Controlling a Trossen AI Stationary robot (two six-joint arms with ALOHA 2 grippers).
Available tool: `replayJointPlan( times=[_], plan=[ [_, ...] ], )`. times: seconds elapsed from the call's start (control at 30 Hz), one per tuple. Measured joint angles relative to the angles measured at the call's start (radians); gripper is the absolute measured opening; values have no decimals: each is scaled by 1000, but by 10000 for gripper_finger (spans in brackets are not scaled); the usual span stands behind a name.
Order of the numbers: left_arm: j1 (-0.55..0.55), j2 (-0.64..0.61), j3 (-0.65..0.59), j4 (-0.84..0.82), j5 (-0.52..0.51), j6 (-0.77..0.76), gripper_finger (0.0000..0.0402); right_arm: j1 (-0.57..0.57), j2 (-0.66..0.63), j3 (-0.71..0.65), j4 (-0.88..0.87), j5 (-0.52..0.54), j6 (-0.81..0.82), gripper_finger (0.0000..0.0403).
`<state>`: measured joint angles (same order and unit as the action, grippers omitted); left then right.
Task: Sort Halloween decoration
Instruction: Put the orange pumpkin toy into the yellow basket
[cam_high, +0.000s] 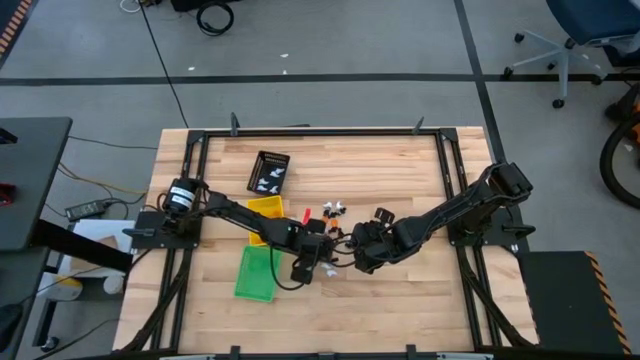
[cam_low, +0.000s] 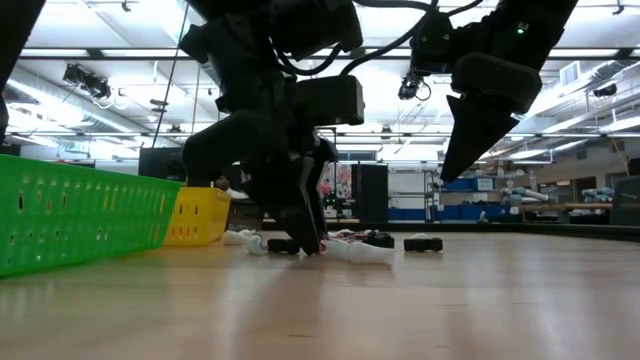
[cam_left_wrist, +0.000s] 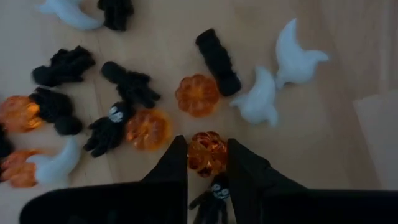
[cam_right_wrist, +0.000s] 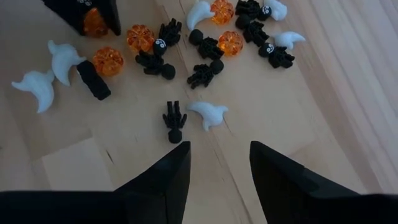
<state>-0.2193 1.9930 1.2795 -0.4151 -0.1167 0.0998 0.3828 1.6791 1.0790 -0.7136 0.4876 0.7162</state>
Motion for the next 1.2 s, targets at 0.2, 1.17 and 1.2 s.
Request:
replayJointPlan(
  times=[0.2,1.17,1.2],
  plan=[
    [11,-10,4,-39,-46,-3,54,-1,-31,0,-18,6,4,169],
    [21,-164,-150,107,23,-42,98,11,-122,-33,51,89,16,169],
    [19,-158,-151,125,23,-50,113,11,-122,-35,47,89,18,169]
  ],
)
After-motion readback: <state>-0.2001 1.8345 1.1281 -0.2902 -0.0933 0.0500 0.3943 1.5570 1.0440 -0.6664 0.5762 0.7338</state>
